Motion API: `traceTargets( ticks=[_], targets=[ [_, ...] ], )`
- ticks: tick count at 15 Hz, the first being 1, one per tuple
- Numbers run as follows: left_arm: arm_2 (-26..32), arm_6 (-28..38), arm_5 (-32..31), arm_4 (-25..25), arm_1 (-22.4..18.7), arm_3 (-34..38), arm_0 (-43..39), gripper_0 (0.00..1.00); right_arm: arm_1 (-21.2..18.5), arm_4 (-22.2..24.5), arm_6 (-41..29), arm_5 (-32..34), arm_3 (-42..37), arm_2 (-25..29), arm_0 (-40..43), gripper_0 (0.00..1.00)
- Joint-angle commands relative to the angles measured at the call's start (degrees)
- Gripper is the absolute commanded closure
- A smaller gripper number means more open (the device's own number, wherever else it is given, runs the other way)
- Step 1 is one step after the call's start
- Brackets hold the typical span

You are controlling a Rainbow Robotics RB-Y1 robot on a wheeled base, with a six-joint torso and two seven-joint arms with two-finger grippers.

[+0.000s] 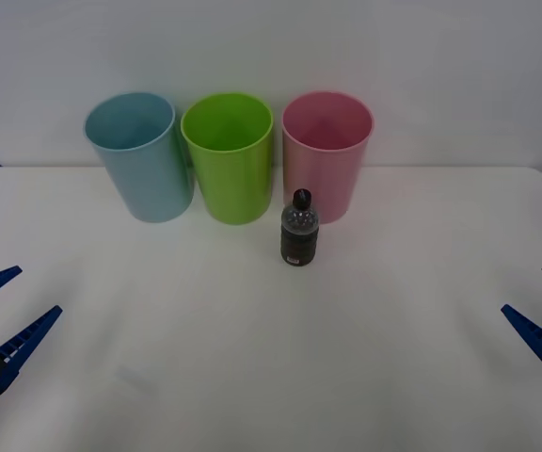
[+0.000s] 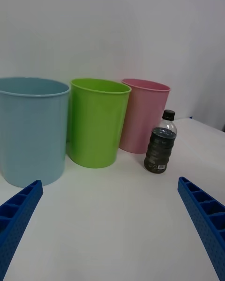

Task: Grasp the object on the table and drop it into the matching bin: aluminum can to the light blue bin, PET bottle to the pink bin.

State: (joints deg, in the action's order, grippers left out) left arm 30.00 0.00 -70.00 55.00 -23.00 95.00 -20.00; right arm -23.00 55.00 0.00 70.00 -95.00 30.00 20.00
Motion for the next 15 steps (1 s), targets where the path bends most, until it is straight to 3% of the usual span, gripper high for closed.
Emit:
traceTargets(
  ticks=[1,7,15],
  targets=[
    [0.00,0.00,0.00,0.00,0.00,0.00,0.00,0.00,0.00,0.00,0.00,0.00,0.00,0.00,0.00,0.00],
    [0.00,0.00,0.00,0.00,0.00,0.00,0.00,0.00,-0.64,1.86,-0.26,-0.92,0.25,-2.31,0.65,0.00],
    [0.00,0.00,0.00,0.00,0.00,0.00,0.00,0.00,-0.64,1.95,3.96,-9.09,0.25,-13.74,-0.22,0.00]
  ],
)
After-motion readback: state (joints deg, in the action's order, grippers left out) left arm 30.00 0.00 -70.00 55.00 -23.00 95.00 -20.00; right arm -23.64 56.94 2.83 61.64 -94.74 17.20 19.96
